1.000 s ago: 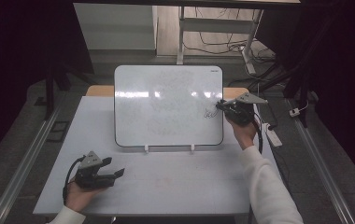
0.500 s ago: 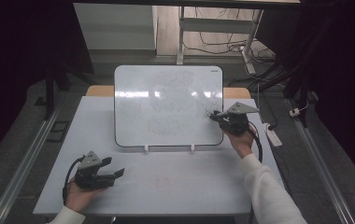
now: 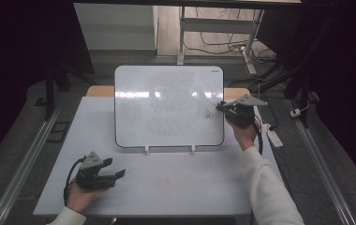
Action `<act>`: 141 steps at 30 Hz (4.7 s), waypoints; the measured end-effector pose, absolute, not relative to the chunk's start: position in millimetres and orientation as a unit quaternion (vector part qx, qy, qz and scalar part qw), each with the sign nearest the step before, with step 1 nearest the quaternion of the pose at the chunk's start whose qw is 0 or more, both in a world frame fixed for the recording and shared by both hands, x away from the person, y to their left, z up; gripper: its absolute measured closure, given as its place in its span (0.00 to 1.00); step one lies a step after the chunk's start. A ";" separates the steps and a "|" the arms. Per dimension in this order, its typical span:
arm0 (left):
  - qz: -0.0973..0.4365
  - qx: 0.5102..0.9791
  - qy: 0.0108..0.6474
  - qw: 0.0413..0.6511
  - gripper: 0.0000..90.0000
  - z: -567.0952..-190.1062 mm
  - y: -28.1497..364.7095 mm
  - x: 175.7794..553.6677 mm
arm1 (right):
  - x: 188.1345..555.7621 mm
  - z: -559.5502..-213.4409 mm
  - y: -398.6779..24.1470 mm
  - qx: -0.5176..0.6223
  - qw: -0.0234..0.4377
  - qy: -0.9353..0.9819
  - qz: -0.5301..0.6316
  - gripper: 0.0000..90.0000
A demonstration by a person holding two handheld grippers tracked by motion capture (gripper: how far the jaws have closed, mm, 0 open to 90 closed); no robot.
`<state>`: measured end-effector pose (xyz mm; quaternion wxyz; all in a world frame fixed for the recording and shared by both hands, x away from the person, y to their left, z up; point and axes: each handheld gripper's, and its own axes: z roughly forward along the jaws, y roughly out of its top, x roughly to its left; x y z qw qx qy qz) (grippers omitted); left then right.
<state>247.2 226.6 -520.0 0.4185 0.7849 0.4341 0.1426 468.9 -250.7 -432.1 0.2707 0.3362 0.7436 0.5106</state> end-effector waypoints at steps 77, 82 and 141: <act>0.142 0.781 0.440 0.420 0.32 -520.0 230.8 248.5 | 440.3 -452.7 -223.7 0.285 0.235 0.802 0.469 0.86; 0.144 0.781 0.438 0.421 0.32 -519.1 230.2 247.2 | 447.8 -446.8 -233.6 0.318 0.249 0.777 0.483 0.87; 0.191 0.773 0.380 0.471 0.32 -484.8 194.3 259.6 | 333.7 -476.9 -143.7 0.187 -0.004 0.853 0.488 0.86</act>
